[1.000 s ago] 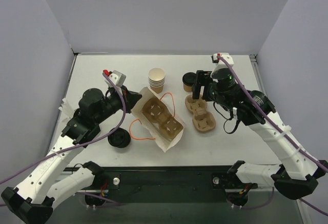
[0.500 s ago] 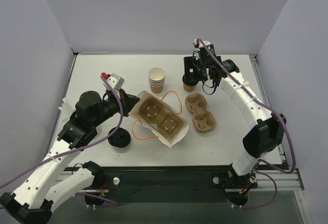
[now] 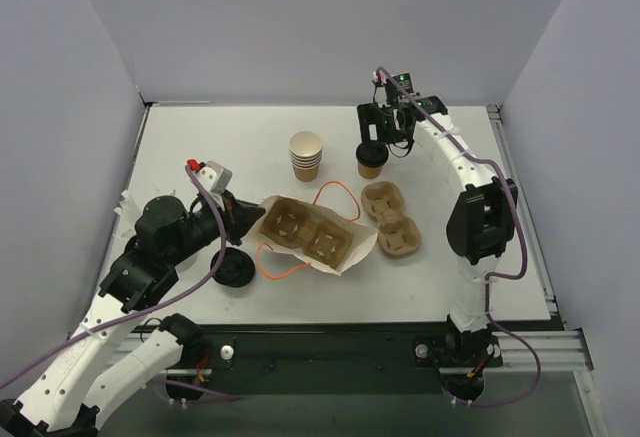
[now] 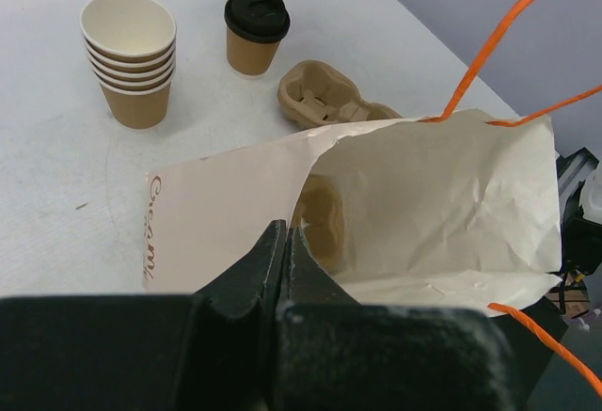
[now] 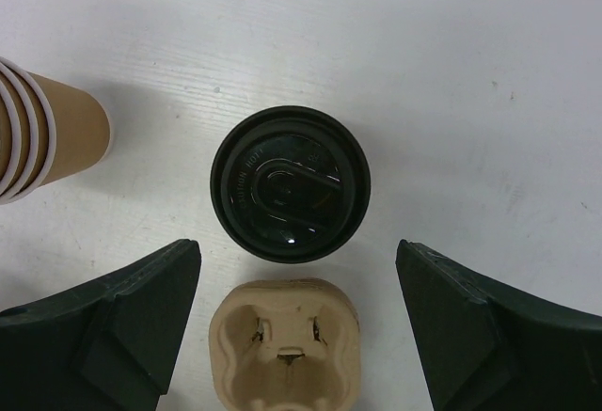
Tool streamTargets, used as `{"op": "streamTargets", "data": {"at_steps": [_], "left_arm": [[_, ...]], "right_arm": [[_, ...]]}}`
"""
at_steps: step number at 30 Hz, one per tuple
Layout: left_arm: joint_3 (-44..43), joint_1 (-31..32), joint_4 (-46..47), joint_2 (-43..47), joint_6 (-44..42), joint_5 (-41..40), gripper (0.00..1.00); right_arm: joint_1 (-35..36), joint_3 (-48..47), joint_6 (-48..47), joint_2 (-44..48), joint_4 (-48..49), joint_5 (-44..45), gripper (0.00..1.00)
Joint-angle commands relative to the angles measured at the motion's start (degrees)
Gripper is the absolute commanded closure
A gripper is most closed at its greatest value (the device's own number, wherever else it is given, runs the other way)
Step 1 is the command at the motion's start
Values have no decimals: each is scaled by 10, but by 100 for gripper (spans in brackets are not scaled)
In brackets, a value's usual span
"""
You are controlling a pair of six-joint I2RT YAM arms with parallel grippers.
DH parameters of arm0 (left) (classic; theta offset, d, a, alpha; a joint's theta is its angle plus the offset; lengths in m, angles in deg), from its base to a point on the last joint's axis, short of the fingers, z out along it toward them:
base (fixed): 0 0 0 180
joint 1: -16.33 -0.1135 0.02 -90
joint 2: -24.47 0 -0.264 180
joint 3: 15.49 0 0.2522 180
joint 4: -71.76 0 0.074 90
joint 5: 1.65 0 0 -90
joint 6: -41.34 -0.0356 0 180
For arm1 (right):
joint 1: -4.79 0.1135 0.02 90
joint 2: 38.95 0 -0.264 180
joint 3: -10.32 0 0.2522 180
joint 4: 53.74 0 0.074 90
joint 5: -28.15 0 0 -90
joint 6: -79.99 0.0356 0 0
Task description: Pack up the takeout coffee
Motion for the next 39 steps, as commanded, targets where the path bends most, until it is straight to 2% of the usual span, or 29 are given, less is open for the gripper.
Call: {"op": "streamTargets", "data": {"at_steps": [1, 5, 30, 39], "left_arm": [[-3, 2, -11, 8, 18, 16, 100], [4, 2, -13, 11, 37, 21, 100], [-2, 2, -45, 22, 20, 24, 100], [-14, 2, -58, 20, 14, 20, 100]], "right_arm": [[5, -42, -29, -19, -22, -29, 11], [6, -52, -39, -39, -25, -20, 11], [31, -104, -80, -111, -30, 50, 10], [32, -95, -79, -116, -30, 43, 16]]}}
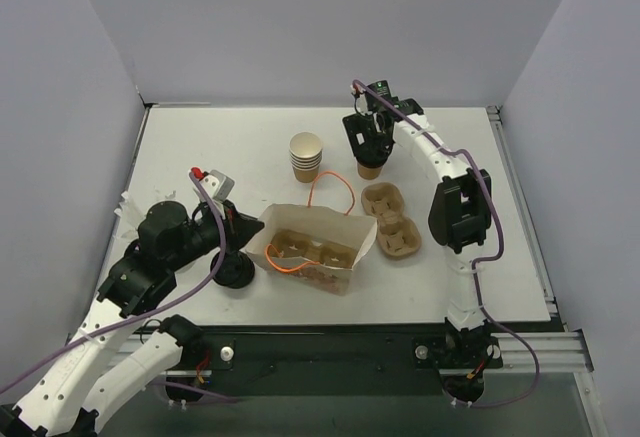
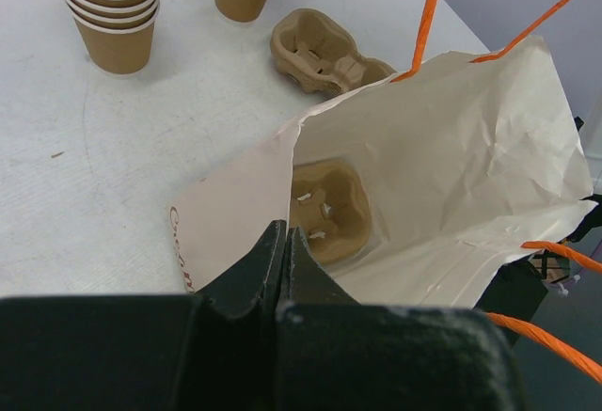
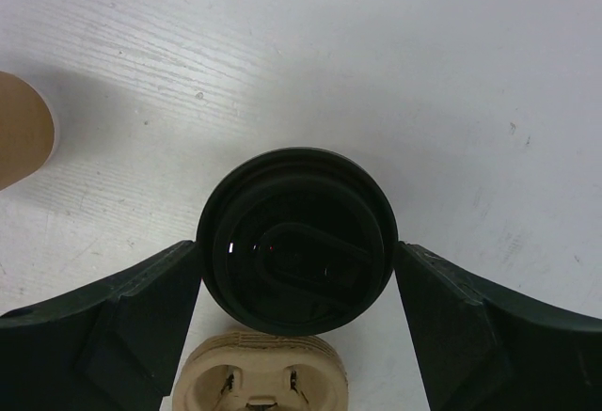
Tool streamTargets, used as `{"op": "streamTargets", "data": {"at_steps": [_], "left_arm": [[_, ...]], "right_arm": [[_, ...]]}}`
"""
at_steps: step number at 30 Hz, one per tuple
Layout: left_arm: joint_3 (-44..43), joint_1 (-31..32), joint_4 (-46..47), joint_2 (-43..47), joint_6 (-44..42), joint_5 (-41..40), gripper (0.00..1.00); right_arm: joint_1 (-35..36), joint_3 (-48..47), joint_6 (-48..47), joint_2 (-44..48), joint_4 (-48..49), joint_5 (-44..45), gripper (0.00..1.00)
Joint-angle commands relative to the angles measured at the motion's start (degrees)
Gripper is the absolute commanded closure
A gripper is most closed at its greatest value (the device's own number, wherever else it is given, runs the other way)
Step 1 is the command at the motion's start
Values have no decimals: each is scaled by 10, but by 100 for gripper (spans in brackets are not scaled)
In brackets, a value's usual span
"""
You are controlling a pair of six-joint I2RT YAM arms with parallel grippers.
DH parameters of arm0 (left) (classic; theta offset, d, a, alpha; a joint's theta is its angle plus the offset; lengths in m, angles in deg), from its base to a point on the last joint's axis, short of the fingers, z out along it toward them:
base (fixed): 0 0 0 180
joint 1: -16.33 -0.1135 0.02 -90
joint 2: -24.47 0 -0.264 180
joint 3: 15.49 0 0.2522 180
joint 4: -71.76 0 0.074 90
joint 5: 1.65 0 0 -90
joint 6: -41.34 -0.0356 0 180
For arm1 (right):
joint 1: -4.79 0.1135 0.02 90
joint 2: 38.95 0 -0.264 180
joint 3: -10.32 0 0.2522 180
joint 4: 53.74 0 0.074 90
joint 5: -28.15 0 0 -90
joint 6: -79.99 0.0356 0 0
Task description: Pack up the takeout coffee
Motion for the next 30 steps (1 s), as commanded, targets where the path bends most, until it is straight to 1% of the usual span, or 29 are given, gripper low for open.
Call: {"op": "streamTargets", "data": {"at_steps": [1, 3, 8, 11, 18, 23, 30], "left_arm": [[-21, 2, 5, 4, -4, 5, 100], [-21, 2, 5, 5, -3, 5, 100], [-26, 2, 1, 3, -1, 3, 100], [-28, 2, -2, 4, -1, 2, 100], [-39, 2, -11, 1, -3, -4, 100], [-43, 2, 7, -6, -3, -10, 100], [-31, 2, 43, -20, 10, -32, 100]], "right_arm": [[3, -13, -5, -6, -12, 10, 17], [2, -10, -6, -7, -12, 11, 19], [2, 4, -3, -8, -15, 14, 20], [2, 12, -2, -9, -14, 19, 22], [2, 7, 0, -9, -14, 31, 37], [-1, 7, -7, 22, -14, 32, 43], [-4, 2, -28, 83, -16, 30, 46]]}}
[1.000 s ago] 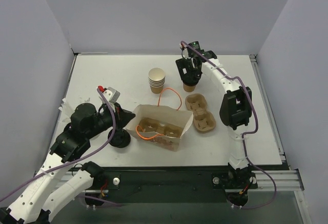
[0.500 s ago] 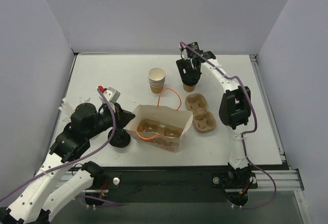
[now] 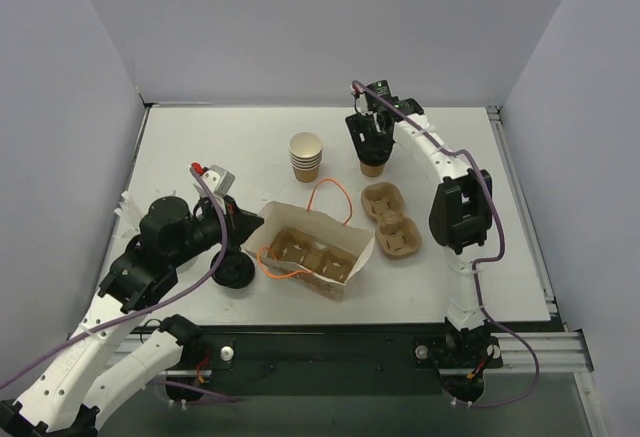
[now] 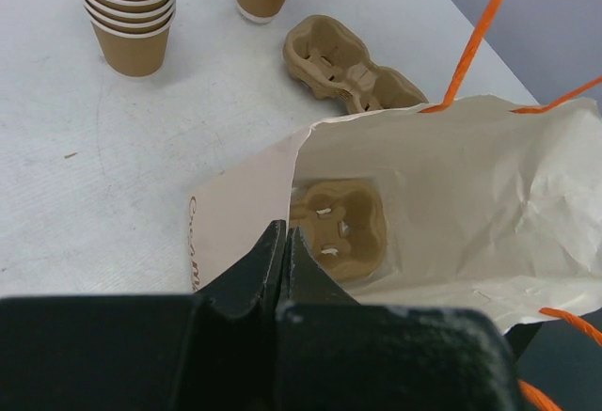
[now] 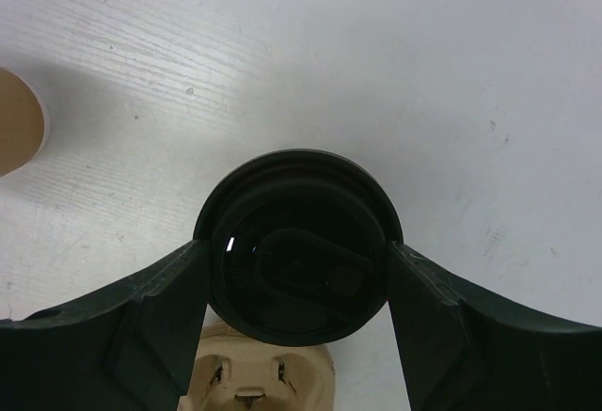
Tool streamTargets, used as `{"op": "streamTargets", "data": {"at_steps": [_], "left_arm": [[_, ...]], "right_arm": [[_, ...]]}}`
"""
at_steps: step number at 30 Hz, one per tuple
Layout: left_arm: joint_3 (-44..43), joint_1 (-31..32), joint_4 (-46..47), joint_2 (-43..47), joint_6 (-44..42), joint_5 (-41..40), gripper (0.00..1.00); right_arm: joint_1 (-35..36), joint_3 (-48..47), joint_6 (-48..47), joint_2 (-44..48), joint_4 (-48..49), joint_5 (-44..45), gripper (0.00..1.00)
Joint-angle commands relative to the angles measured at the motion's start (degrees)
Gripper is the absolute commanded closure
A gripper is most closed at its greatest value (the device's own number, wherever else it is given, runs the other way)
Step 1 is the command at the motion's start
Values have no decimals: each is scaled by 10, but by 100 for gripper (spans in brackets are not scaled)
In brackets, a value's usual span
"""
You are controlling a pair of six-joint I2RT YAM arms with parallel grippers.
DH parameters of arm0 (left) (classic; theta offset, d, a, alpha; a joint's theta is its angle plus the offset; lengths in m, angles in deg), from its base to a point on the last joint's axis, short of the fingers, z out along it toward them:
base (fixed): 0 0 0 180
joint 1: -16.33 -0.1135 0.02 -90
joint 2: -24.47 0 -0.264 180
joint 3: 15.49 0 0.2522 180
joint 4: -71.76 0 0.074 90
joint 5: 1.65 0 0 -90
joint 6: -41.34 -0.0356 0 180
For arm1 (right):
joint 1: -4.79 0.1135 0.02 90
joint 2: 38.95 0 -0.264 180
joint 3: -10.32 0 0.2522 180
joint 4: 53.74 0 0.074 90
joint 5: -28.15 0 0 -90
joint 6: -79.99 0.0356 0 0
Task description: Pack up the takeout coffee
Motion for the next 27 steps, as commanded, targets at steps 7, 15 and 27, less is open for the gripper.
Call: {"op": "streamTargets", "data": {"at_steps": [7, 15, 27], "left_arm": [[-17, 3, 63, -16, -1, -55, 100], [-15, 4, 83, -42, 8, -63, 100], [-32, 4, 61, -66, 60, -83, 100]], "right_arm": [[-2, -18, -6, 169, -44, 8, 47], [55, -3, 15, 350, -61, -63, 47], [292, -37, 14, 479, -55, -62, 47]]}}
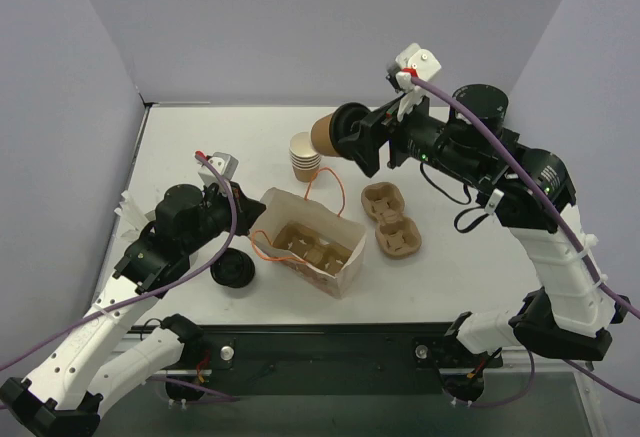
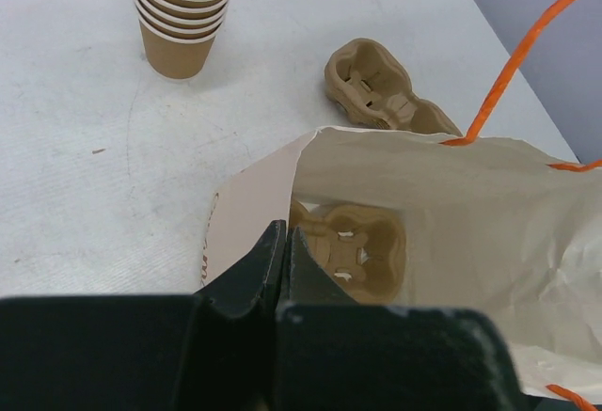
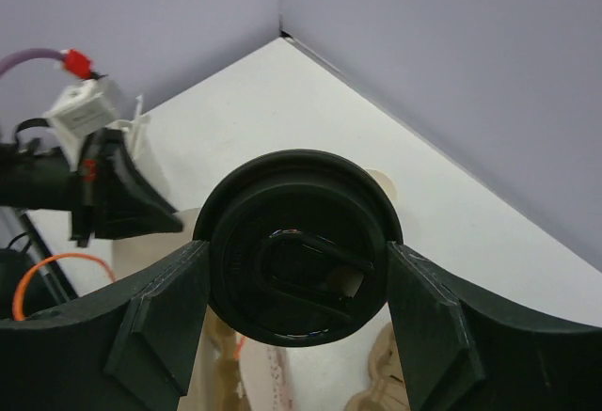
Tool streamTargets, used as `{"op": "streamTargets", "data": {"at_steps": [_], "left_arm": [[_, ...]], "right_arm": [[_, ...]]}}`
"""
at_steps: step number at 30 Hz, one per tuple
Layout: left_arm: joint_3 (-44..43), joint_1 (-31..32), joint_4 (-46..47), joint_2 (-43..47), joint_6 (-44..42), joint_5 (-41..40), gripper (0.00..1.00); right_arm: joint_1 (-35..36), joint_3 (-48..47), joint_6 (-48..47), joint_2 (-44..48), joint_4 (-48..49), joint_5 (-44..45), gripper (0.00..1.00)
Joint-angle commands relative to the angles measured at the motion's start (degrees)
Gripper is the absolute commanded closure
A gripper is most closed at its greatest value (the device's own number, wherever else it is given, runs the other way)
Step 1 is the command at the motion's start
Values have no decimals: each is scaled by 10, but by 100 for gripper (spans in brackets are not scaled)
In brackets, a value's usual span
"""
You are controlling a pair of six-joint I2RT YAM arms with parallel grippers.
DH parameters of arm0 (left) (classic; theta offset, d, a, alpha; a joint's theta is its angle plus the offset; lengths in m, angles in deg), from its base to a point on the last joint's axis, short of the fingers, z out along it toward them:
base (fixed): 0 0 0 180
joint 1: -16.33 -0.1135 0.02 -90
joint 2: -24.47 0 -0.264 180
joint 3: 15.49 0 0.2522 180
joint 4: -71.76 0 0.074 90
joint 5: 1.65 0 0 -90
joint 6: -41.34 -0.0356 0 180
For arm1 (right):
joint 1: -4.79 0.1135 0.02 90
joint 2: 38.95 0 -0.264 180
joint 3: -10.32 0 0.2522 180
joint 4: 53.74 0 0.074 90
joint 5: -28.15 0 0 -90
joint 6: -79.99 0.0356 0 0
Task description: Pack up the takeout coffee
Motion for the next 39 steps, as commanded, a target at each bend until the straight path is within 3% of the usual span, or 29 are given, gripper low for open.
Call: {"op": "streamTargets", "data": {"at_steps": [1, 9, 16, 25, 29, 33, 39], "left_arm": [[-29, 2, 15, -6, 30, -9, 100], [-30, 2, 29, -6, 43, -10, 100], [-40, 2, 29, -8, 52, -11, 100], [-87, 2, 63, -52, 18, -22, 100], [-30, 2, 178, -18, 17, -23, 100], [10, 2, 181, 10, 22, 8, 100], [81, 3, 161, 70, 33, 16, 100]], "right_arm": [[67, -8, 14, 16, 1, -3, 47], [154, 117, 53, 53, 9, -10, 47], [210, 193, 40, 47, 2, 48, 48], [211, 257, -80, -14, 8, 118, 48], [204, 277, -125, -24, 39, 107, 49], [191, 302, -152, -17, 76, 88, 50], [191, 420, -167, 21, 147, 92, 50]]}}
